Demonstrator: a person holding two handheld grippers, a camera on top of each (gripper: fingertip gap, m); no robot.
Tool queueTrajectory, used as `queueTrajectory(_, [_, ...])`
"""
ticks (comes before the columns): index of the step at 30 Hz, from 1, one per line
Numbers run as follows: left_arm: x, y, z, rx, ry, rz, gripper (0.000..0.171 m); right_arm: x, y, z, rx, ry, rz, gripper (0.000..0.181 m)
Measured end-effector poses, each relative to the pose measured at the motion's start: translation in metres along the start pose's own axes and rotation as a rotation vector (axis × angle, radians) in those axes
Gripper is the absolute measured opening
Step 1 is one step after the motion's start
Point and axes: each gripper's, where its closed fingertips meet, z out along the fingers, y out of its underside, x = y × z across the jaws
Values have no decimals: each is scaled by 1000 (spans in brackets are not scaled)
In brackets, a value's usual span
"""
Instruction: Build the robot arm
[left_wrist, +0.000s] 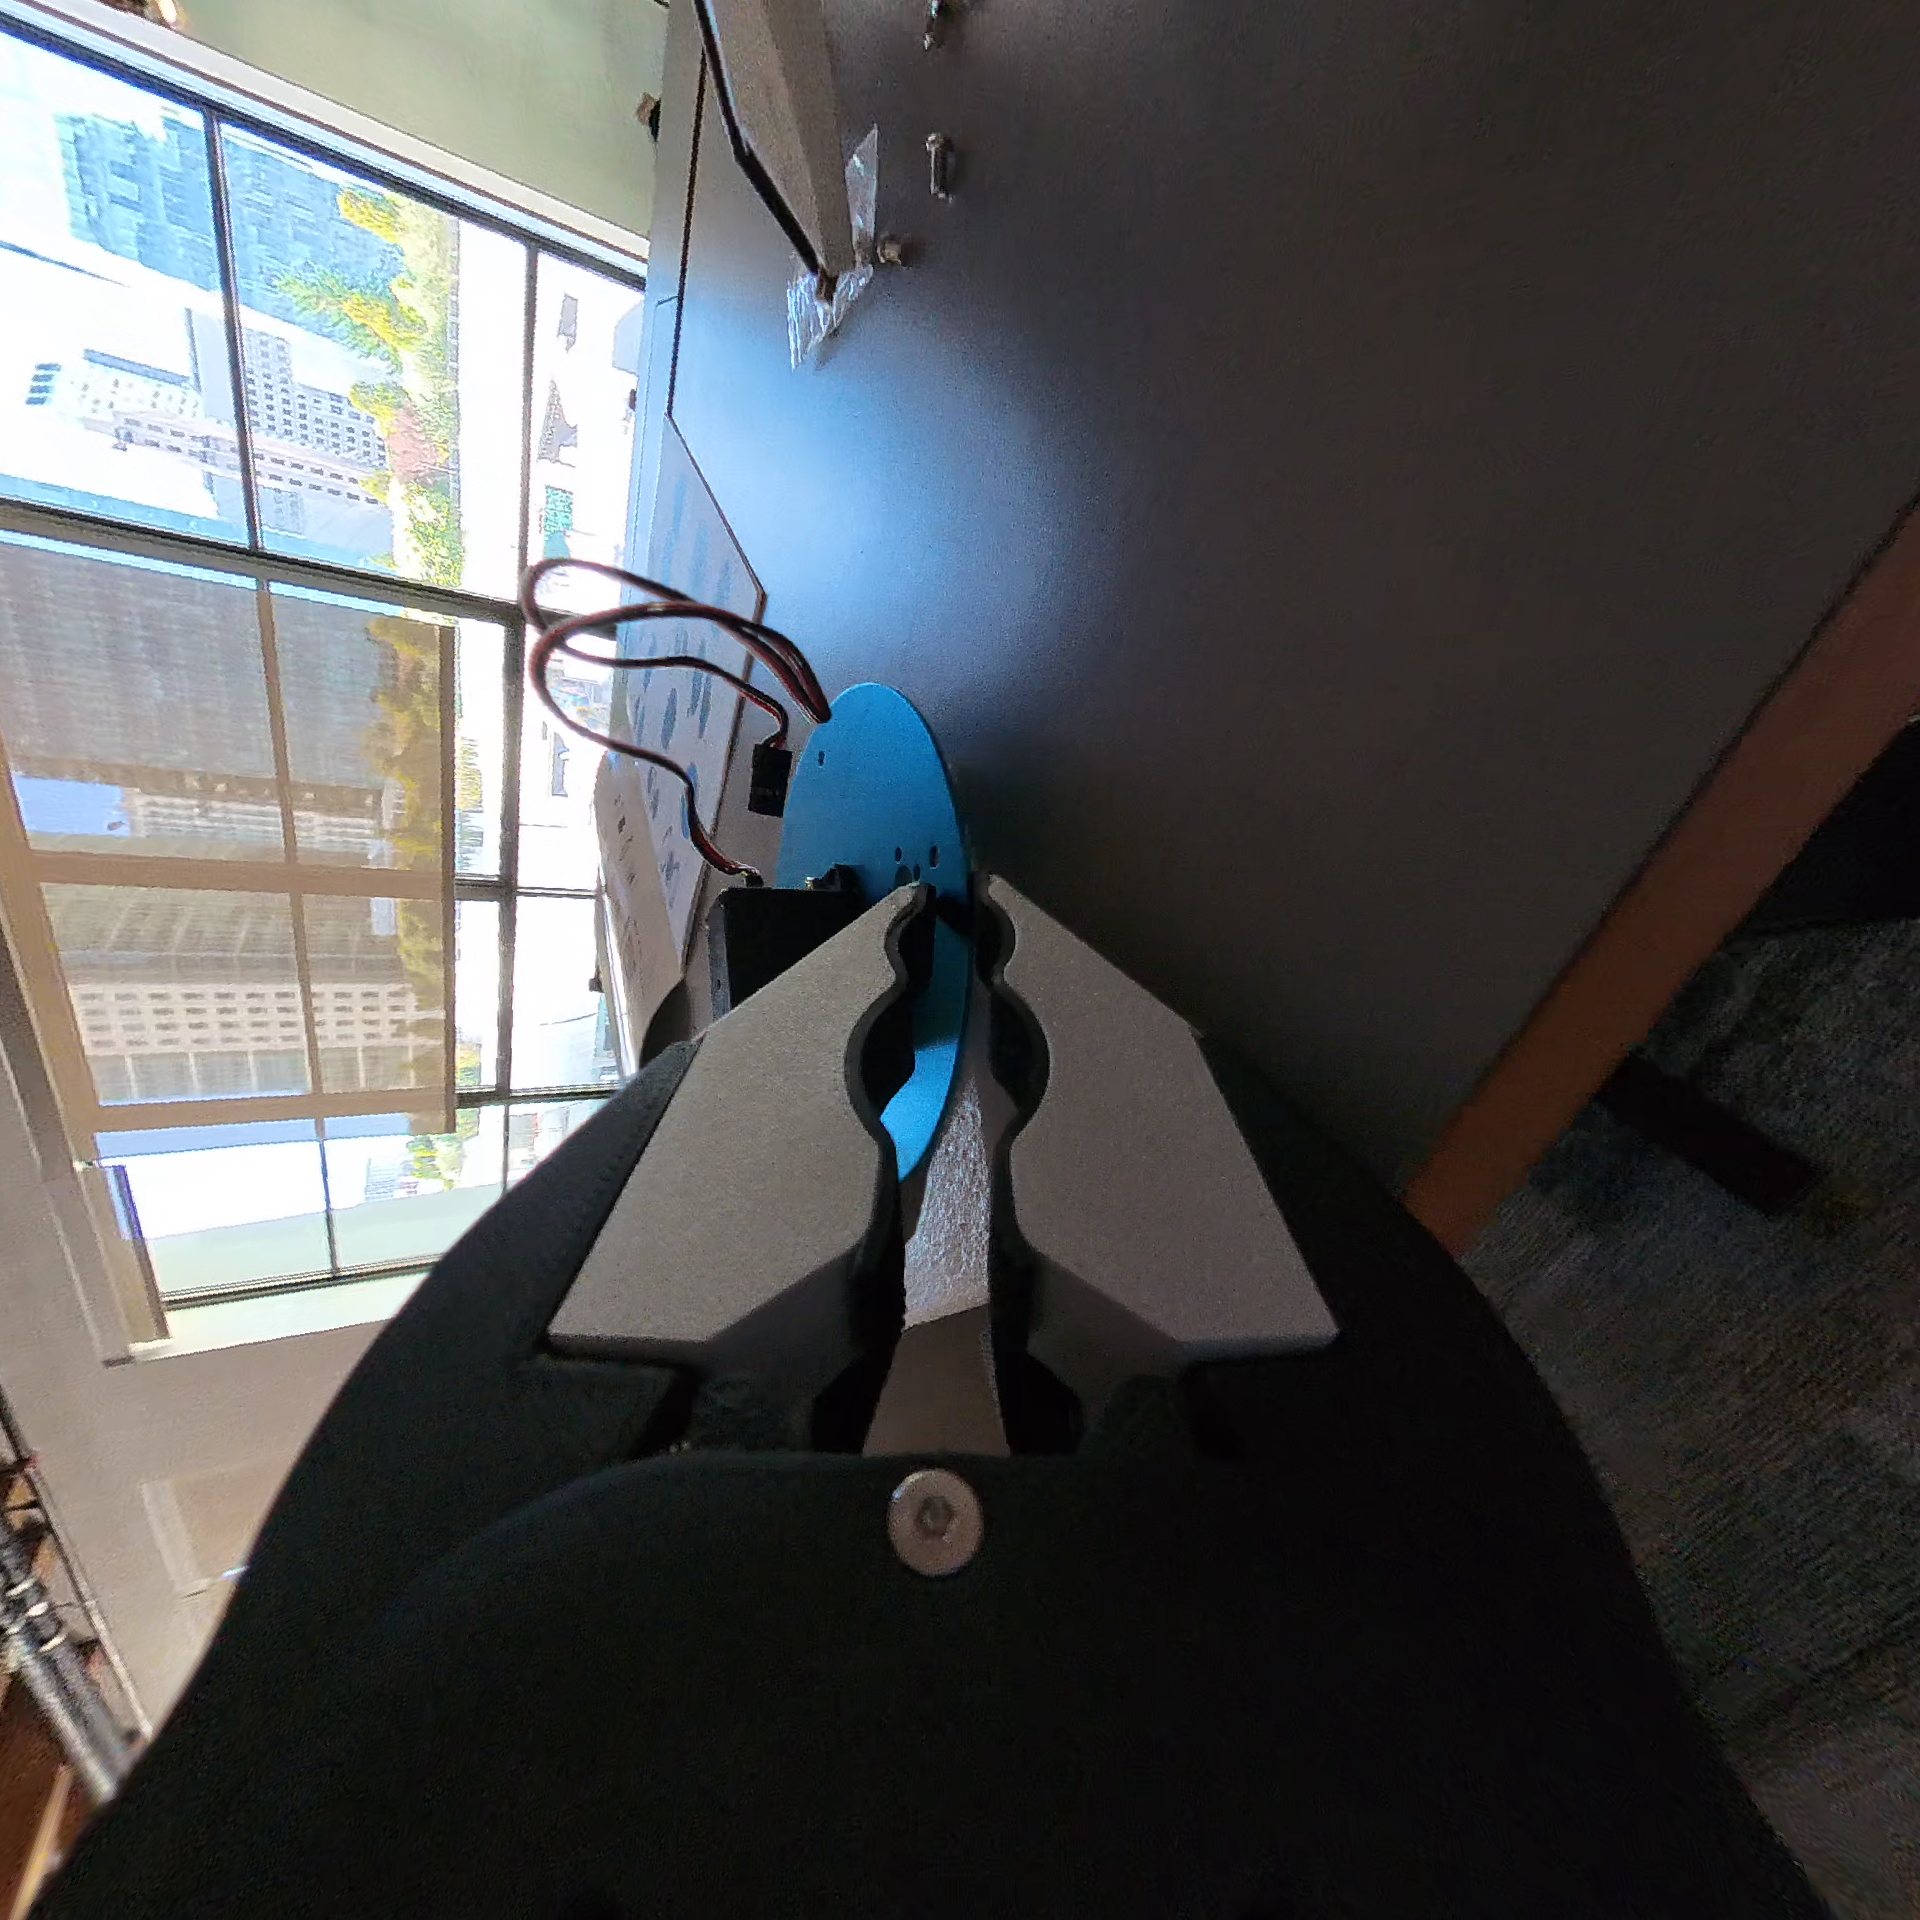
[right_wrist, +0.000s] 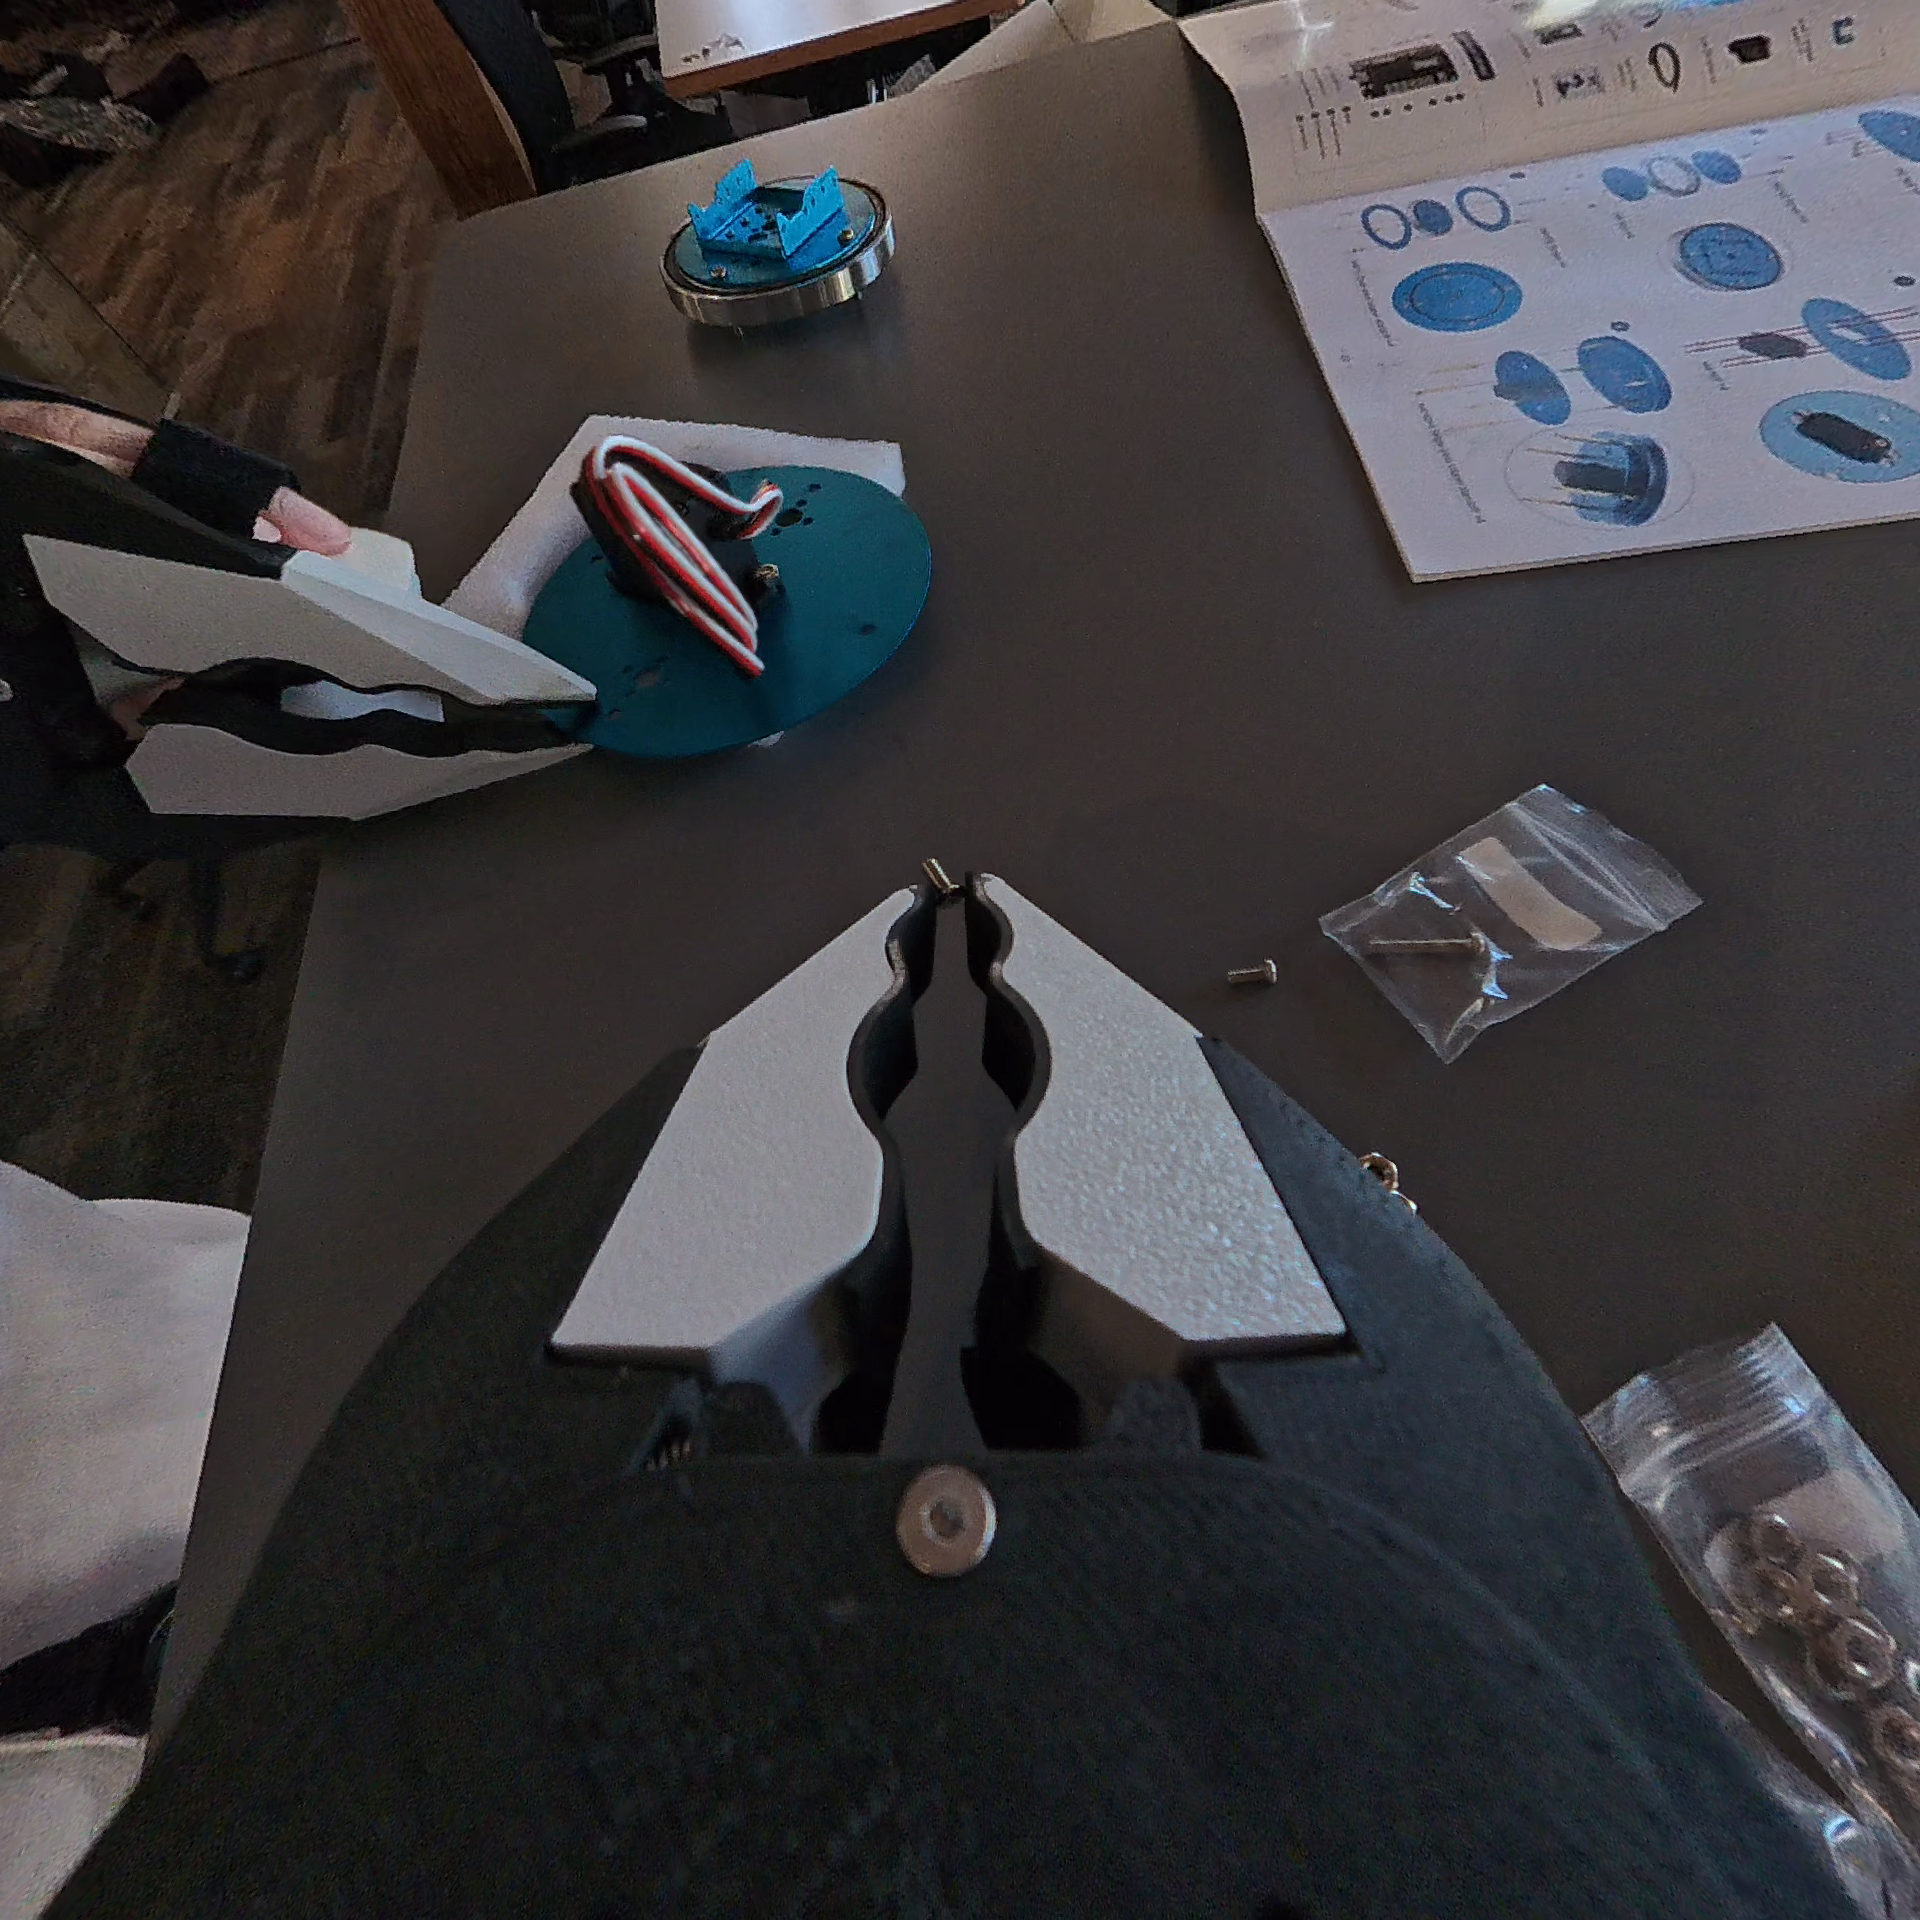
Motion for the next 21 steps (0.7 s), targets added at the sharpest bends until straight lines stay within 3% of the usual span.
queueTrajectory(11, [-42, 4, -10, 35, 11, -96, 1, 5, -5, 1, -2, 54, -66, 4])
queueTrajectory(15, [-72, 7, -13, 75, -24, -140, 0, 9, -4, 3, -9, 84, -103, 4])
queueTrajectory(21, [-87, 22, -1, 81, 120, -266, 0, 4, -6, 8, -8, 70, -120, 4])
